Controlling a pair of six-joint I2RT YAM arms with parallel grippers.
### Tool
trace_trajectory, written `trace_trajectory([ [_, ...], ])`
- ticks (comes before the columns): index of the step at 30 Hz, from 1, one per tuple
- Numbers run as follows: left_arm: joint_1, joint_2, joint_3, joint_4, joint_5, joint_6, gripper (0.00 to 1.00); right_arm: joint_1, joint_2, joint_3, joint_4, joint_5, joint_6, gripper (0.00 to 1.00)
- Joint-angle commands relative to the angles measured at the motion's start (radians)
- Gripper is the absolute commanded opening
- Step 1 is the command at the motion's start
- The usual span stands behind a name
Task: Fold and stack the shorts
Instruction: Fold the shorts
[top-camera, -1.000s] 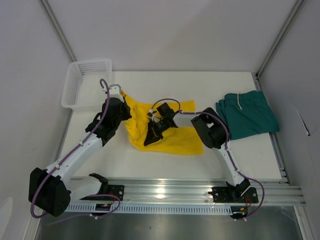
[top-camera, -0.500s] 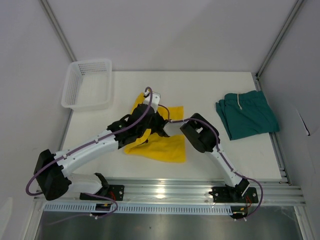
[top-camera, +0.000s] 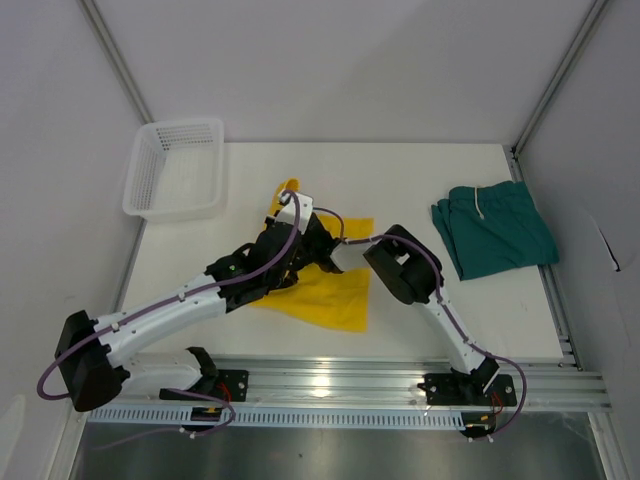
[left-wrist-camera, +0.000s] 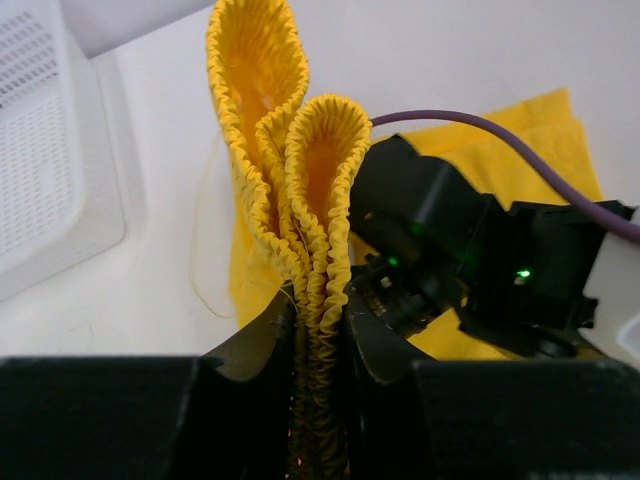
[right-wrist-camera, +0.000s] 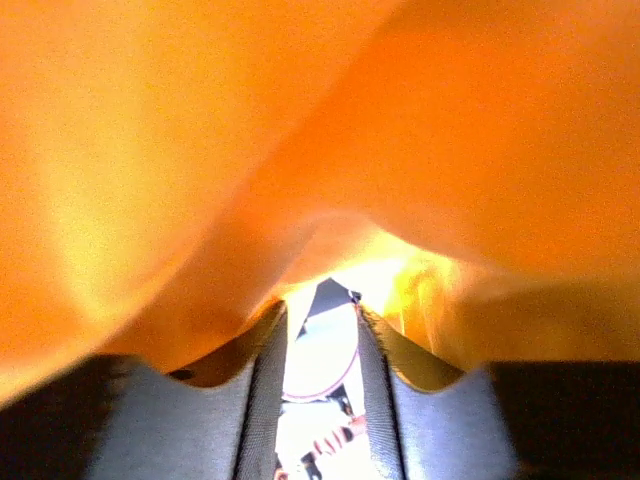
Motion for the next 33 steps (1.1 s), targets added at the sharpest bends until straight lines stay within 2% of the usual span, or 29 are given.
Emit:
trace_trajectory([
  [1,-0.012,-0.088,-0.030,0.117,-0.102,0.044,0.01,-0.040,-0.084,-0.035,-0.115,0.034,0.026,0.39],
  [4,-0.012,-0.122,-0.052,0.139,-0.134,0.048,0.00,-0.069,-0.147,-0.036,-0.210,0.065,-0.047,0.45],
  [5,-0.012,-0.130,-0.056,0.143,-0.137,0.056,0.00,-0.076,-0.162,-0.030,-0.306,0.081,-0.078,0.46],
  [7,-0.012,-0.137,-0.059,0.147,-0.165,0.058,0.00,-0.099,-0.193,-0.022,-0.383,0.124,-0.148,0.48],
  [11,-0.012,-0.137,-0.056,0.147,-0.182,0.065,0.00,-0.140,-0.280,-0.036,-0.555,0.177,-0.236,0.49],
  [14,-0.012,-0.128,-0.052,0.145,-0.177,0.068,0.00,-0.171,-0.342,-0.070,-0.624,0.218,-0.294,0.50],
  [17,-0.013,-0.108,-0.041,0.130,-0.160,0.067,0.00,-0.207,-0.467,-0.119,-0.737,0.299,-0.381,0.49],
  [25,-0.024,-0.065,-0.021,0.121,-0.134,0.070,0.00,-0.329,-0.757,-0.381,-0.908,0.558,-0.544,0.47],
  [28,-0.031,-0.038,-0.009,0.121,-0.140,0.071,0.00,-0.370,-0.819,-0.444,-0.960,0.660,-0.586,0.47],
  [33,-0.056,0.014,0.046,0.104,-0.163,0.076,0.00,-0.401,-0.816,-0.495,-0.979,0.761,-0.613,0.46],
])
